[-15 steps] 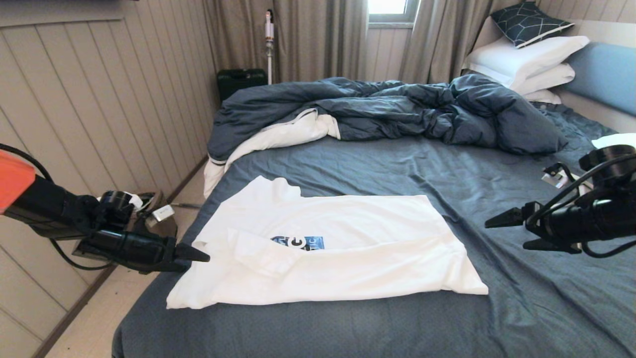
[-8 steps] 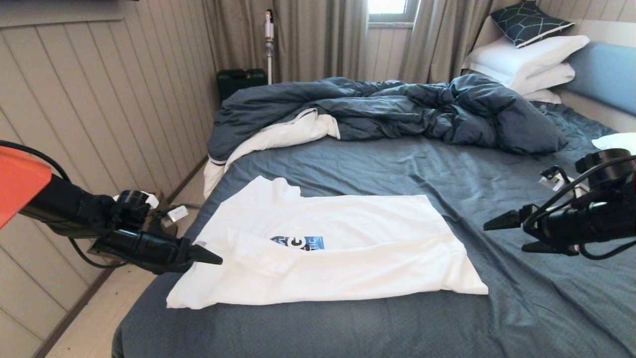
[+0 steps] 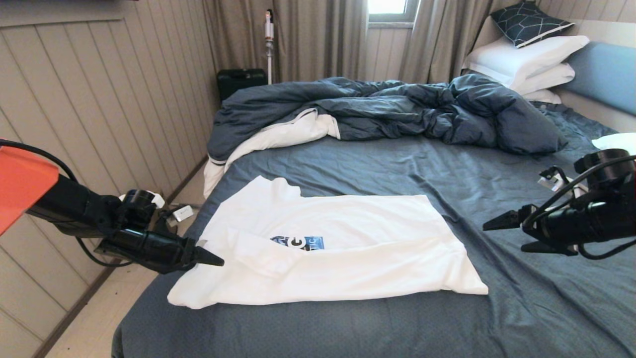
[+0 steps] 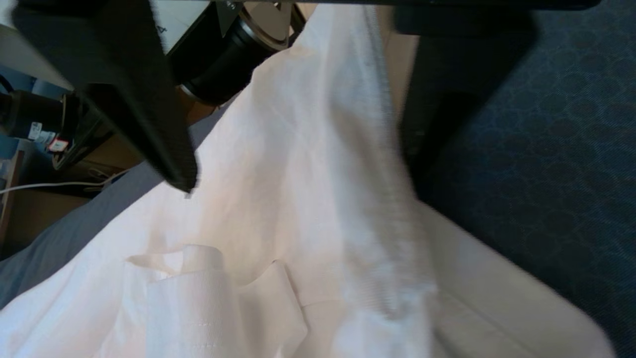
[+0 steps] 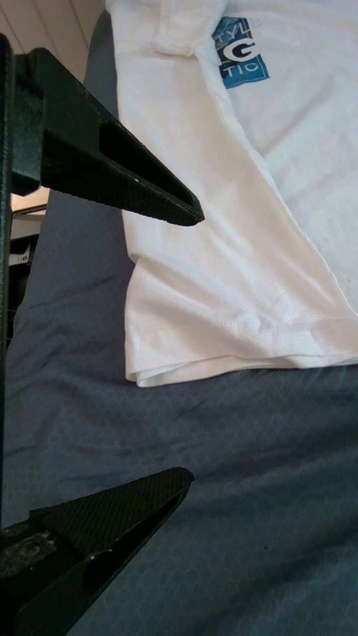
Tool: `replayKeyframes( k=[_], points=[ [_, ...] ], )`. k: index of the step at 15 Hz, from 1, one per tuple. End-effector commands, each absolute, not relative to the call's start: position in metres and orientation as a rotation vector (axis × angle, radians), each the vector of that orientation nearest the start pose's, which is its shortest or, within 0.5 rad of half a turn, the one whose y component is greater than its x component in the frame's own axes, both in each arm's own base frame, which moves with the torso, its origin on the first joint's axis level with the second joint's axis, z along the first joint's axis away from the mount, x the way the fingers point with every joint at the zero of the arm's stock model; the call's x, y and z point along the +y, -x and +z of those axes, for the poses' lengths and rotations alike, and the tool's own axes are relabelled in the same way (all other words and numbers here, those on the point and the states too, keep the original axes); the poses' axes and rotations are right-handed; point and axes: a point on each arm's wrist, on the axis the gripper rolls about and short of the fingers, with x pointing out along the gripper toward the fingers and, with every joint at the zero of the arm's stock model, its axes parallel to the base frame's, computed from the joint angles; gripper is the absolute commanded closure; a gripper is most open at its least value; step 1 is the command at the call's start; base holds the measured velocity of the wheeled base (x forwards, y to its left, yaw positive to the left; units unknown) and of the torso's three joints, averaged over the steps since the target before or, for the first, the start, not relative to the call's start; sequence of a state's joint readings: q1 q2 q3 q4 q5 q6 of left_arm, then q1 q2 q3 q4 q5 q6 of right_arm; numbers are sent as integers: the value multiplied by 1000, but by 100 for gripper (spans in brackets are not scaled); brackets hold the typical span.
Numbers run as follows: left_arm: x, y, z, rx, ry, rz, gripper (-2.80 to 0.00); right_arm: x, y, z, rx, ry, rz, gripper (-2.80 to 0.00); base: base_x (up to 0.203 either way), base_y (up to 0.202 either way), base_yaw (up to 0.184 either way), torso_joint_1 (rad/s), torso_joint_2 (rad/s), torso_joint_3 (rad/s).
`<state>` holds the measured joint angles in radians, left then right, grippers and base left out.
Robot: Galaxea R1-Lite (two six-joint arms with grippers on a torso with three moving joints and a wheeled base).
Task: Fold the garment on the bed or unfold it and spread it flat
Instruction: Fold the white T-shirt
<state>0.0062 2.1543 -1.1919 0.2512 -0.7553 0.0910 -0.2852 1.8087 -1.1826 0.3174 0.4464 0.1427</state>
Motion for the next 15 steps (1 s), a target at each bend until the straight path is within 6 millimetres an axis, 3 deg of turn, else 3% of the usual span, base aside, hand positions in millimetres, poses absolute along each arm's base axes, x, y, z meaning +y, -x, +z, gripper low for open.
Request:
replayKeyframes(
  k=[1, 5, 10, 15],
  points=[
    [-13, -361, 60, 1114, 385, -706, 0, -80, -305, 167, 903, -476, 87, -280, 0, 0, 0, 0, 0, 0],
    [-13, -357, 62, 1115, 384, -706, 0, -79, -306, 161, 926, -490, 84, -280, 0, 0, 0, 0, 0, 0],
    [-9, -356, 61, 1115, 387, -698, 0, -76, -318, 136, 1000, -501, 107, -280, 0, 0, 0, 0, 0, 0],
    [-9, -352, 63, 1117, 386, -697, 0, -41, -343, 115, 1054, -458, 217, -280, 0, 0, 0, 0, 0, 0]
  ],
)
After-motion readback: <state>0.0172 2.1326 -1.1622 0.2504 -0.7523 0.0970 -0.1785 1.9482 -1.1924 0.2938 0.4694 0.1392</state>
